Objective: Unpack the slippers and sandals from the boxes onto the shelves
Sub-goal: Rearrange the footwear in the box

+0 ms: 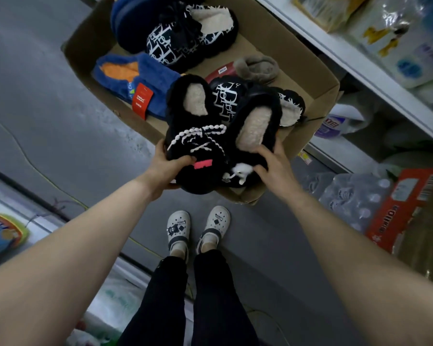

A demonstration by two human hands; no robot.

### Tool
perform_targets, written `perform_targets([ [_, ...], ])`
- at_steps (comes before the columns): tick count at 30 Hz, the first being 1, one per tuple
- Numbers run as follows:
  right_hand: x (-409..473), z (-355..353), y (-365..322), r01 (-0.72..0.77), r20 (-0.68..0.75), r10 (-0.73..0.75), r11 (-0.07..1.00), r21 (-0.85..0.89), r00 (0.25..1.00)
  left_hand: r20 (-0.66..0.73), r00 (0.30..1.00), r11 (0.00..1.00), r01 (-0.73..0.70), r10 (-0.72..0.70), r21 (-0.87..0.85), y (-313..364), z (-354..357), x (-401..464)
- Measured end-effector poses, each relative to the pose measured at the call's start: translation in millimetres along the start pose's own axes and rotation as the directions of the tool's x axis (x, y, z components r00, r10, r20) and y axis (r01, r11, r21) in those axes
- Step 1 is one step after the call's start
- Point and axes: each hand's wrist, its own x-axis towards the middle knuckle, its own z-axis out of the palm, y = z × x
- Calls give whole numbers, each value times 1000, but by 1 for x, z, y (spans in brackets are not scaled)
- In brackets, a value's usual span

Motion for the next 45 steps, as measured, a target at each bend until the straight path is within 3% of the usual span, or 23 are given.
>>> perform_targets([
  [6,-10,-38,-33,-59,10,58,987,152,998,43,999,996,-25,29,-84,14,-28,-18],
  [11,-14,-63,-50,-121,148,98,981,152,984,91,990,993,-104,108,-50,9,-62,-36],
  [14,-8,-45,-51,-194,230,157,970,148,961,70,992,994,-106,108,-32,8,-70,-33],
  [17,-8,-8,-48,-274,204,246,954,121,948,55,996,998,-69,68,15,4,-65,-28],
  [22,-22,28,-47,-388,17,413,840,379,911,-5,1000,998,-26,26,-50,-6,-56,-19],
  [27,-34,43,-48,-502,136,514,688,525,847,-11,999,998,-35,34,-54,-9,-58,-17],
  [32,-56,50,-41,-463,277,379,609,644,883,81,993,994,-85,90,-72,-8,-62,-26],
  [38,-64,52,-38,-359,221,286,664,656,932,242,960,990,-137,141,-35,-10,-66,-32],
  [45,-77,74,-51,-449,101,501,645,618,859,144,980,990,-138,138,-7,-21,-70,-21],
])
